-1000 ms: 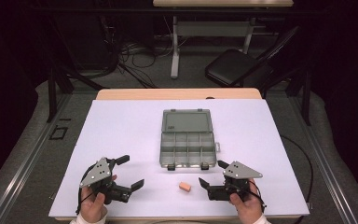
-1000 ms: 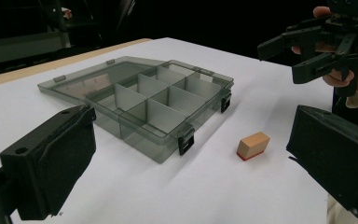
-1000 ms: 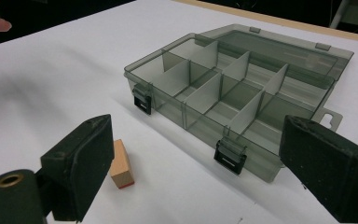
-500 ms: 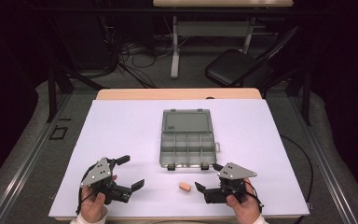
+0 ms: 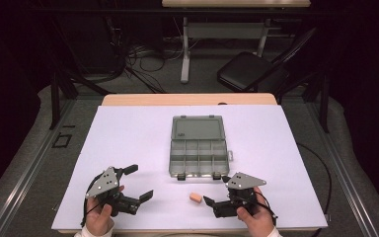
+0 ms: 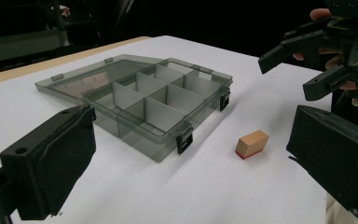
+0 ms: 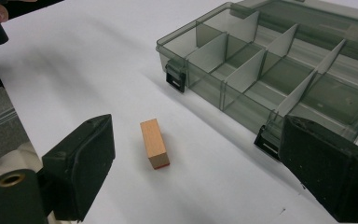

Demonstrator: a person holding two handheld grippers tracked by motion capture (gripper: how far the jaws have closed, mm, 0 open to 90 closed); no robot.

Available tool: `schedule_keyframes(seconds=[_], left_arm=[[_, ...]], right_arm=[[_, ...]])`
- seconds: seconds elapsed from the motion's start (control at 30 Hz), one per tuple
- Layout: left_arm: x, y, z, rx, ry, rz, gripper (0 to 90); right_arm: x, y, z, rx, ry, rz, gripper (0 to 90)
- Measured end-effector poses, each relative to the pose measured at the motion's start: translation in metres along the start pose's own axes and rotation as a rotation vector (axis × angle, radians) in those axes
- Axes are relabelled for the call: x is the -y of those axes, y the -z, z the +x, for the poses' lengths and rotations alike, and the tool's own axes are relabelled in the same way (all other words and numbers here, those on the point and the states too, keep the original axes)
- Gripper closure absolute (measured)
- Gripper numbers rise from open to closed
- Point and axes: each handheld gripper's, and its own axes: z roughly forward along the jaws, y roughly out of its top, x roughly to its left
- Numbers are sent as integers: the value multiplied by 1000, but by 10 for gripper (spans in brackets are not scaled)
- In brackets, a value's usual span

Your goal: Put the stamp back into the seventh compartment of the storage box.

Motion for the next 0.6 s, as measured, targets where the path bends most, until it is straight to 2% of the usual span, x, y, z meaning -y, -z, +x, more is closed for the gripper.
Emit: schedule_keyframes(seconds=[0.23,0.4,0.6], left_arm=[[0,0,0,2,0,2,9],[0,-1,0,-2,1,2,8],[0,-1,0,0,0,3,9]], right_arm=[[-4,-3,0,-22,14,54,106],[-6,-4,-4,-28,-9,95,113],[-6,-6,-4,-26,-8,109,119]])
